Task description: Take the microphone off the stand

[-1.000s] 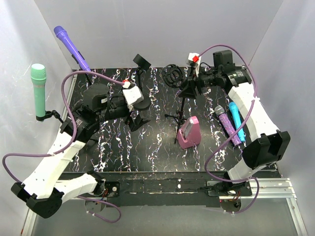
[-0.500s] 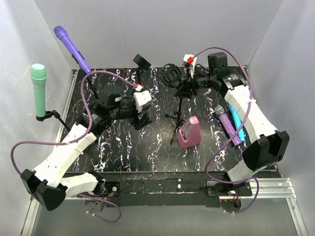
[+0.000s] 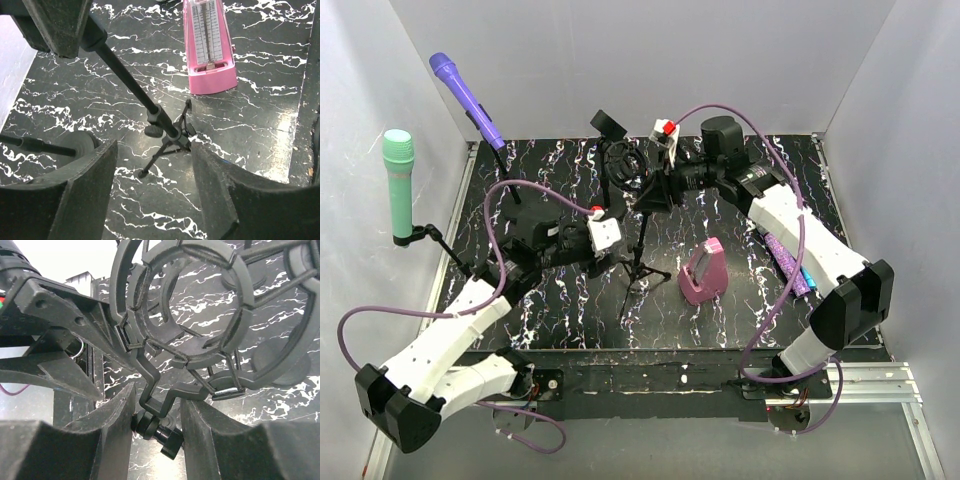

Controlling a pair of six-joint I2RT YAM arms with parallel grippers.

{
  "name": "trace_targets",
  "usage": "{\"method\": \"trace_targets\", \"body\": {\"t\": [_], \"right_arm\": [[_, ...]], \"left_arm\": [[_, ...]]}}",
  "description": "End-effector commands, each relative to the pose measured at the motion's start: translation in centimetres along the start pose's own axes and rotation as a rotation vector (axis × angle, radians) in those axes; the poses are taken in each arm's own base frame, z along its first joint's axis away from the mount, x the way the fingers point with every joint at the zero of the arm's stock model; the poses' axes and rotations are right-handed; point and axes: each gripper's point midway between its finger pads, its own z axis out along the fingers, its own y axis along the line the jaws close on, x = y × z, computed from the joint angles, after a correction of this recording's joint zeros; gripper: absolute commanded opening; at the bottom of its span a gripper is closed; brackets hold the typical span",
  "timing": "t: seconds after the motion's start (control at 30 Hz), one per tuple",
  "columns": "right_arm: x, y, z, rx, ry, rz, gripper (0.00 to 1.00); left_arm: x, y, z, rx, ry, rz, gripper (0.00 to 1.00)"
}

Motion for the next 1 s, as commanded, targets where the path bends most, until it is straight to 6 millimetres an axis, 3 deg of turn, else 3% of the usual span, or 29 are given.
{"method": "trace_targets", "body": {"t": [0.0,0.07,0.13,0.23,0.6,0.97], "right_arm": [[-1.1,2.1,-0.8,-0.076,-0.066,-0.034,0.01],[-0.6,2.2,-0.9,-0.086,-0.062,-0.023,0.01],[-0.1,2.6,-1.0,-0.111,-0.051,-0.027,0.01],[1.0,2.6,-1.3,-0.129,-0.029,-0.06,0.01],[1.9,2.5,-2.7,-0.121,-0.027,-0.056,0.01],[2.3,2.3,-2.9,-0.088,-0.032,-0.054,0.01]], "left_arm": [[0.2,-0.9,1.0,0.004,-0.069,0.028,0.61],[0.9,-1.8,1.9,0.054,-0.079,0.026,0.62],[1.9,-2.6,2.8,0.108,-0.066,0.022,0.69],[2.8,-2.3,3.8,0.111,-0.067,-0.015,0.72],[4.7,-0.6,6.1,0.09,-0.082,-0.112,0.48],[4.7,-1.6,6.6,0.164,-0.082,-0.149,0.37]]}}
